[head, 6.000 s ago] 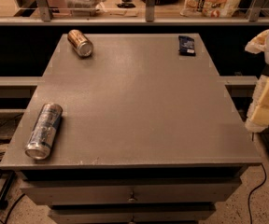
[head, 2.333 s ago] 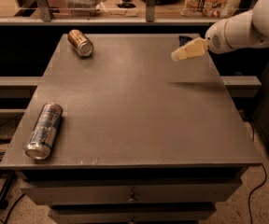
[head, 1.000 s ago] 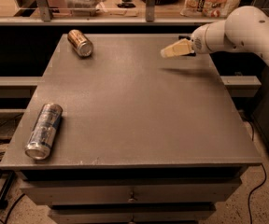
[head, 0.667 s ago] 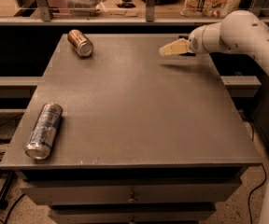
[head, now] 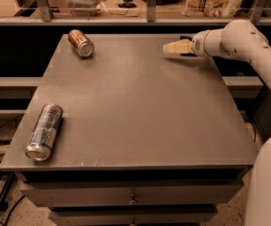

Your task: Move rxbar blueberry near redbull can

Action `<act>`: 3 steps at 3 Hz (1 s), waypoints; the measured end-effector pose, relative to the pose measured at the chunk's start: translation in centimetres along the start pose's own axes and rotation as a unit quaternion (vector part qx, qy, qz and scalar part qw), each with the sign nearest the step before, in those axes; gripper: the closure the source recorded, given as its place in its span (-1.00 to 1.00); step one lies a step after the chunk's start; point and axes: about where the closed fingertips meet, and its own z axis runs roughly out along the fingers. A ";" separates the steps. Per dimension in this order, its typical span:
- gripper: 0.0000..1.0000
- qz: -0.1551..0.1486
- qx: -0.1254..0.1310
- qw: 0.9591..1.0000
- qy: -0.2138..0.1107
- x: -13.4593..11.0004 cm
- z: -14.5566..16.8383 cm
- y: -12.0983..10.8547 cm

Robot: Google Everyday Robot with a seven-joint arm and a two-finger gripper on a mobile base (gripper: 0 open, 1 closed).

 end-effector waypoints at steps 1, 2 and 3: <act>-1.00 0.018 0.005 1.000 0.002 0.5 0.6 -0.9; -0.47 0.015 0.009 1.000 0.009 0.7 0.9 -0.9; -0.03 -0.003 0.012 1.000 0.017 0.3 1.0 -0.3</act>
Offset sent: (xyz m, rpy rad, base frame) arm 0.0096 -0.0141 -0.0102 0.0235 0.0310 -0.0482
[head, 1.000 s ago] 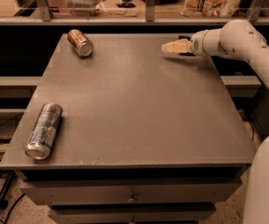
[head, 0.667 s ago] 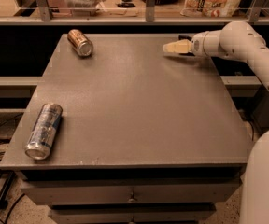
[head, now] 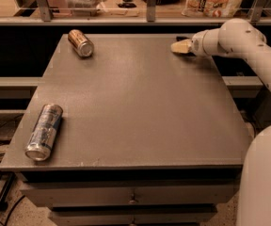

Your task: Move rxbar blueberry near redbull can

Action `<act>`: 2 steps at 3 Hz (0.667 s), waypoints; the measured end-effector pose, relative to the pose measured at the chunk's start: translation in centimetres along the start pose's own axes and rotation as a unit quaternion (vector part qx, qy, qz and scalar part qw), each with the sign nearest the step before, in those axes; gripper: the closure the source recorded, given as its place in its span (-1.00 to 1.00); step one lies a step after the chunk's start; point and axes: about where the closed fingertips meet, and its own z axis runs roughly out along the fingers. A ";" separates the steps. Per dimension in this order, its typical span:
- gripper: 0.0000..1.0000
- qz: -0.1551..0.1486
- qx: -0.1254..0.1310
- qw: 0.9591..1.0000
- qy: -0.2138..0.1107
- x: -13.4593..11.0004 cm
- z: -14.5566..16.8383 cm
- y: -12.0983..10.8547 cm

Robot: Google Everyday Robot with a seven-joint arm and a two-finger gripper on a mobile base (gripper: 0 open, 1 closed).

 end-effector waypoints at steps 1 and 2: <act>0.45 -0.016 -0.005 1.000 0.010 -0.1 0.3 1.0; 0.91 -0.036 -0.015 0.999 0.007 -1.1 0.0 2.4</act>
Offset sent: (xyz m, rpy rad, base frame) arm -0.0115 0.0362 0.0304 -0.0767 -0.0432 0.1028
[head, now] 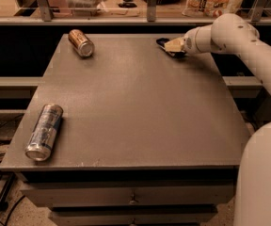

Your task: Move rxbar blueberry near redbull can

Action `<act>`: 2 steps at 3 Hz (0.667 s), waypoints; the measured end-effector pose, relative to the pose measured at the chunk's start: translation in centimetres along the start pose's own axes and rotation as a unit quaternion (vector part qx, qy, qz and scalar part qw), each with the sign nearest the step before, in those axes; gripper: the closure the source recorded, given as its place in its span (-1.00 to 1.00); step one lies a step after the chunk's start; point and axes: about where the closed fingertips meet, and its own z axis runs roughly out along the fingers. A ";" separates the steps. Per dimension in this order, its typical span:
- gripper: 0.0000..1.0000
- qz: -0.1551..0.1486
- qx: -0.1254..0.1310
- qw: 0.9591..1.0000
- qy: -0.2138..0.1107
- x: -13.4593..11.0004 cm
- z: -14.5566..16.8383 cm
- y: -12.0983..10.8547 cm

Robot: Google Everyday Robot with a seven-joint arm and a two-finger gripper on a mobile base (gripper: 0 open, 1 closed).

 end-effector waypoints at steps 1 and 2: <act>1.00 -0.021 -0.024 0.999 -0.016 -2.3 -0.9 1.8; 1.00 -0.080 -0.063 0.993 -0.055 -6.7 -3.3 5.3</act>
Offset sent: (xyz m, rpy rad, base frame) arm -0.0422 0.0687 0.1304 -0.0288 -0.2346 0.2950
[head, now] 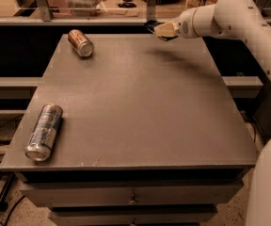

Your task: Move rxbar blueberry near redbull can

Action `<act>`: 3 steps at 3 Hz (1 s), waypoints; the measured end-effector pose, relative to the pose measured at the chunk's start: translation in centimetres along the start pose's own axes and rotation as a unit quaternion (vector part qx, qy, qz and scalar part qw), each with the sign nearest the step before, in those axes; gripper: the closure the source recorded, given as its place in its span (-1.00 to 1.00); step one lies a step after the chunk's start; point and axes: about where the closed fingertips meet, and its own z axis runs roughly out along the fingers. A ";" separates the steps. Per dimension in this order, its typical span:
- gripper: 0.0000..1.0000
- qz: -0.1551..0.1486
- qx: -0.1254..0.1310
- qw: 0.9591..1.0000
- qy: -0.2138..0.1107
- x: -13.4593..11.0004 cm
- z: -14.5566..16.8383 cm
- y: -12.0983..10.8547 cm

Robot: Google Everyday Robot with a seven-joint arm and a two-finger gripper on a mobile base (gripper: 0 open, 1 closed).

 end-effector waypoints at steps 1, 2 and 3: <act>1.00 -0.003 -0.002 1.000 0.000 0.0 0.0 0.2; 1.00 -0.045 -0.037 0.998 0.005 -0.1 -0.4 3.4; 1.00 -0.132 -0.114 0.985 0.005 0.1 -3.4 11.7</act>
Offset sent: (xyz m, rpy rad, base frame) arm -0.0612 0.0522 0.0021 -0.1307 -0.0518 0.2368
